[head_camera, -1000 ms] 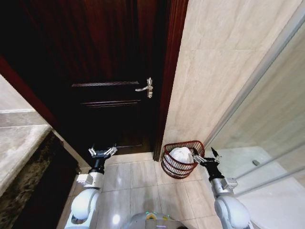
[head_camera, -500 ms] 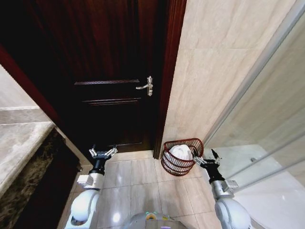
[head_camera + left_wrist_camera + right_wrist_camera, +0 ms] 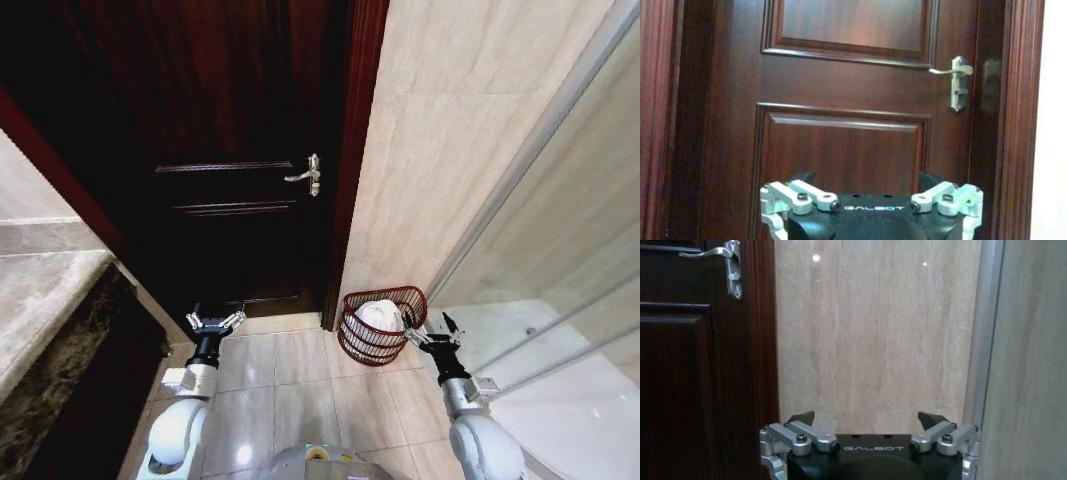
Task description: Discard the used towel into the hamper.
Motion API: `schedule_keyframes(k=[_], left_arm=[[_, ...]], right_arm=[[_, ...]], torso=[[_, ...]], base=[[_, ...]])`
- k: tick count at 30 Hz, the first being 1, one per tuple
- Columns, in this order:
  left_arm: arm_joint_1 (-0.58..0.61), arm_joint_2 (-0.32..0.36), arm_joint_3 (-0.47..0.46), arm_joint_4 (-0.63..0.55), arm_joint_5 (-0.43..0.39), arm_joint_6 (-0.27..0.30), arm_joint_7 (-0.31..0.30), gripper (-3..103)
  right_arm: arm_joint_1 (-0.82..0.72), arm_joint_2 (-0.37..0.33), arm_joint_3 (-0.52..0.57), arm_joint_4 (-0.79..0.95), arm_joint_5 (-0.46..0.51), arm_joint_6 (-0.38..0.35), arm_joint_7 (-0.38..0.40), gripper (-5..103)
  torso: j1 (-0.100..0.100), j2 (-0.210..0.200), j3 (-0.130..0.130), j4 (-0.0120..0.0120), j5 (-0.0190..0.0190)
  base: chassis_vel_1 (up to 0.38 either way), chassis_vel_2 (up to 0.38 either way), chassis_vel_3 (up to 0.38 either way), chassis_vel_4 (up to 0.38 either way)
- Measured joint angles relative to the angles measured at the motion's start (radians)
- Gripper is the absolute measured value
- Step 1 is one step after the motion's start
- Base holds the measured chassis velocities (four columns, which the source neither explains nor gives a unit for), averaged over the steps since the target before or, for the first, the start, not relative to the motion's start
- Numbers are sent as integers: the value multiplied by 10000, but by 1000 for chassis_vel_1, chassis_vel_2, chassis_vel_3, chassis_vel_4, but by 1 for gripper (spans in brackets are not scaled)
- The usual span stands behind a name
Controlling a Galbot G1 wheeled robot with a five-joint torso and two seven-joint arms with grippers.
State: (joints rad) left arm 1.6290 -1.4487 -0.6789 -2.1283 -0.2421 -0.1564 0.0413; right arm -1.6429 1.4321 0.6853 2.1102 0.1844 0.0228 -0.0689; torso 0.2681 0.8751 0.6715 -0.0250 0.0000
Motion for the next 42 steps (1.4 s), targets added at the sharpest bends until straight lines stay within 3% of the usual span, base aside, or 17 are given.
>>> schedule_keyframes(k=[9,42], left_arm=[[-25,-12,14,135,28,-53,6,100],[-142,34,31,272,-2,-113,0,100]], right_arm=[[62,13,8,-272,31,381,0,100],[-93,124,68,-171,8,202,-252,100]], torso=[[-210,-474,-261,0,0],[-872,-1953,-1077,-1,0]], base=[[0,0,0,0],[0,0,0,0]])
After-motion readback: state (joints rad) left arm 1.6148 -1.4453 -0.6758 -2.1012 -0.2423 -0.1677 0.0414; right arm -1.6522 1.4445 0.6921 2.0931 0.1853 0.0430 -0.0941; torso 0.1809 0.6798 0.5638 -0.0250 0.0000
